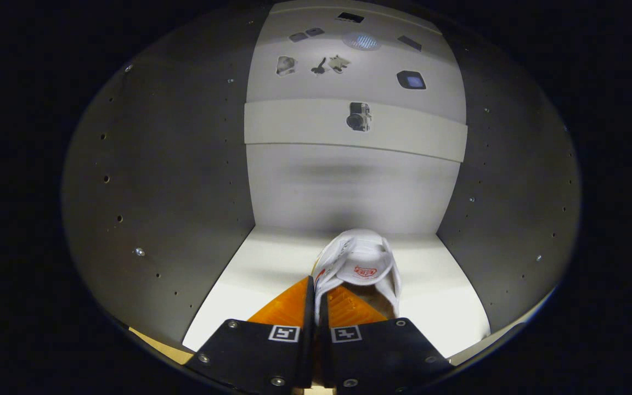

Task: Open the shoe cabinet door, grab the shoes and put them into the shoe cabinet, then close the shoe cabinet door.

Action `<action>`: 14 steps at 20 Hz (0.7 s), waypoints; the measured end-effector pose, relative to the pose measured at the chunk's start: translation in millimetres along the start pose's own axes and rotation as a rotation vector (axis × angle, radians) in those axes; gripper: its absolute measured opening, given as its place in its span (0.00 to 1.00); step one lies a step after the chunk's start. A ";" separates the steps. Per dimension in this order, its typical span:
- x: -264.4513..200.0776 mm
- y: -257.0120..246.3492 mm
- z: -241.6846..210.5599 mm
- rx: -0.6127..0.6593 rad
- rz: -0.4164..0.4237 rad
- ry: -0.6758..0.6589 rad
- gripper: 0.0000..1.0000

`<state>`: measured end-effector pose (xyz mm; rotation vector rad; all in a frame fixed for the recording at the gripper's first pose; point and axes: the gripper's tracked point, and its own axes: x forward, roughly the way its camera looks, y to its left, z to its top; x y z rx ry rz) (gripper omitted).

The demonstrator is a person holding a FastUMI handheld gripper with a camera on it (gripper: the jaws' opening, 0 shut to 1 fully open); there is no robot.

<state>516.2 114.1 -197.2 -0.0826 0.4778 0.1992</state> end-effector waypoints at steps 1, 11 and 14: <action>-0.7 1.7 -1.5 -0.007 0.001 0.004 0.08; -27.8 2.9 0.5 0.030 -0.010 -0.040 0.27; -41.6 0.0 4.9 0.029 -0.025 -0.070 0.27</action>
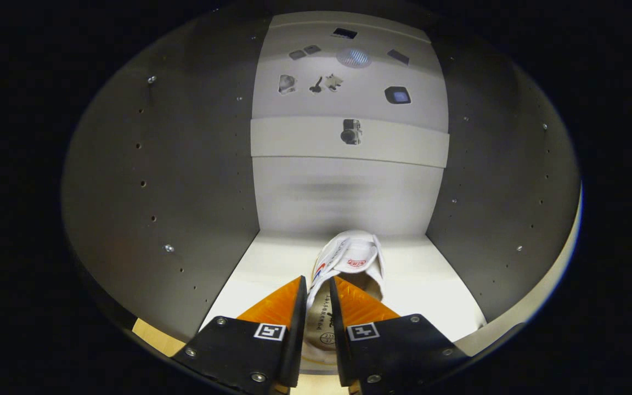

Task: Open the shoe cabinet door, grab the shoes and put them into the shoe cabinet, then close the shoe cabinet door.

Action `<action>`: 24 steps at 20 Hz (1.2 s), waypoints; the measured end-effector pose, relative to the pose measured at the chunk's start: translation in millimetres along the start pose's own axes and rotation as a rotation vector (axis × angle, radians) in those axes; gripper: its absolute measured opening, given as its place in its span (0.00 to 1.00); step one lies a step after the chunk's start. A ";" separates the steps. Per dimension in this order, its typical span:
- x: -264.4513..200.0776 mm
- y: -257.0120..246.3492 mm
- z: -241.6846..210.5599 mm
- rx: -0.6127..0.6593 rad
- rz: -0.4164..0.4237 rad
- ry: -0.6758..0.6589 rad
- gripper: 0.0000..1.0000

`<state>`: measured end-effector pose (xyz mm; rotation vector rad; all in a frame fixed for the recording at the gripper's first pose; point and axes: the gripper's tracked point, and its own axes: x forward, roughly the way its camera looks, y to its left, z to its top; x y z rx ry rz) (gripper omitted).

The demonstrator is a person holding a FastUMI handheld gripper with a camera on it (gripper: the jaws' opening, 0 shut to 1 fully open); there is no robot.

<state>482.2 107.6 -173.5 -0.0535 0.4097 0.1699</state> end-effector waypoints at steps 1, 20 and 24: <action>-4.3 -0.2 1.3 -0.002 -0.004 -0.008 0.27; -203.8 -2.3 32.5 -0.006 -0.016 -0.250 0.27; -223.9 -4.3 24.4 0.021 -0.023 -0.240 0.27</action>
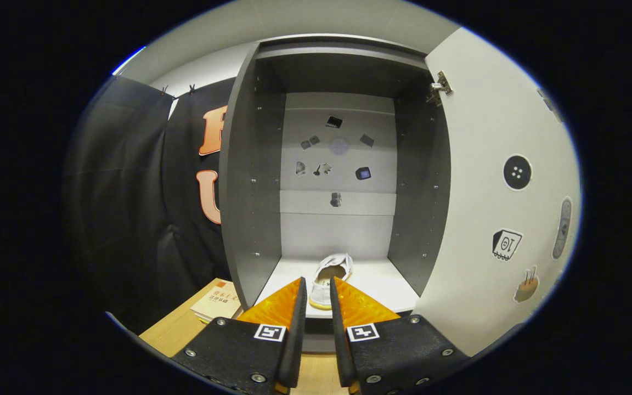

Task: Open the shoe cabinet door, grab the shoes and put them into the shoe cabinet, then close the shoe cabinet door.

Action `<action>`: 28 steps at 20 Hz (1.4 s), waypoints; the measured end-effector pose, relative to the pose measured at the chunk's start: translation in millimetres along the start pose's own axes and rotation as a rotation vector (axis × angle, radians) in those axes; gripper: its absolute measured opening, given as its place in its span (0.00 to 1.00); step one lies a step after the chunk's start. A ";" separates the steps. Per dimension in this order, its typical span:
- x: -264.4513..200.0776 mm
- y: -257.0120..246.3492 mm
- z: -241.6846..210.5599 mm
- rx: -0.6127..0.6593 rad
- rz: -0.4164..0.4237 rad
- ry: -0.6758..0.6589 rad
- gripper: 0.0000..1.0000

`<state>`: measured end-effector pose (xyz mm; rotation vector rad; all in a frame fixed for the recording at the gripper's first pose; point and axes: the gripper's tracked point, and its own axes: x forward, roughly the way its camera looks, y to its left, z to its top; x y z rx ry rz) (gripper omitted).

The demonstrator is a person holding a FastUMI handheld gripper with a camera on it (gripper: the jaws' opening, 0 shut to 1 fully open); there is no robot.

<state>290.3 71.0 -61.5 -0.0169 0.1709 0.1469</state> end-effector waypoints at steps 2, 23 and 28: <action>-12.3 -0.6 0.3 0.012 -0.005 -0.006 0.27; -192.2 -53.5 20.8 0.011 -0.120 -0.103 0.34; -228.6 -94.7 17.3 0.021 -0.196 -0.110 0.36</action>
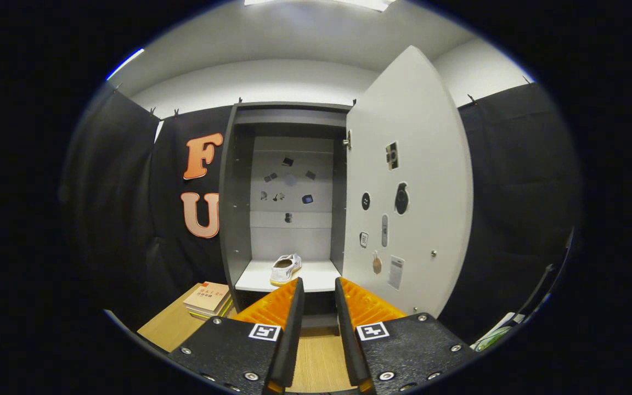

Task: Open the shoe cabinet door, grab the shoes and put them into the shoe cabinet, then close the shoe cabinet door.

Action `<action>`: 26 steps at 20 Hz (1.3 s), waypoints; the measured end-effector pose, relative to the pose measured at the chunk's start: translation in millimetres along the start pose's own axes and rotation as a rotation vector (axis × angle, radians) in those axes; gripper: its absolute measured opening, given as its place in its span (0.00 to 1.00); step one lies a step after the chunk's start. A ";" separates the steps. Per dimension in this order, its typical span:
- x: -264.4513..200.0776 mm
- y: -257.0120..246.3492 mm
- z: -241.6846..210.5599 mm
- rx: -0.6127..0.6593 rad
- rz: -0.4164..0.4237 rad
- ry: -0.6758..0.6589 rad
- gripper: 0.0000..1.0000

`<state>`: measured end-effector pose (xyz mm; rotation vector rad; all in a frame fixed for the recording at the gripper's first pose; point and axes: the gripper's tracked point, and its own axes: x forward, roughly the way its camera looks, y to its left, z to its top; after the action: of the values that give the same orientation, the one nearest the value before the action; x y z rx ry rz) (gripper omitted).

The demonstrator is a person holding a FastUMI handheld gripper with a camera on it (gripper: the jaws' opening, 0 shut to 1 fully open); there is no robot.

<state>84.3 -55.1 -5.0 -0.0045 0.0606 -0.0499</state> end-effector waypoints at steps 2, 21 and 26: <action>-6.3 -21.3 -1.2 0.011 -0.031 0.005 0.37; 8.7 -185.9 -8.3 0.059 -0.153 0.024 0.46; 28.4 -171.7 -11.4 0.087 -0.068 0.028 0.51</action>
<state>103.4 -228.1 -17.0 0.0810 0.0864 -0.1205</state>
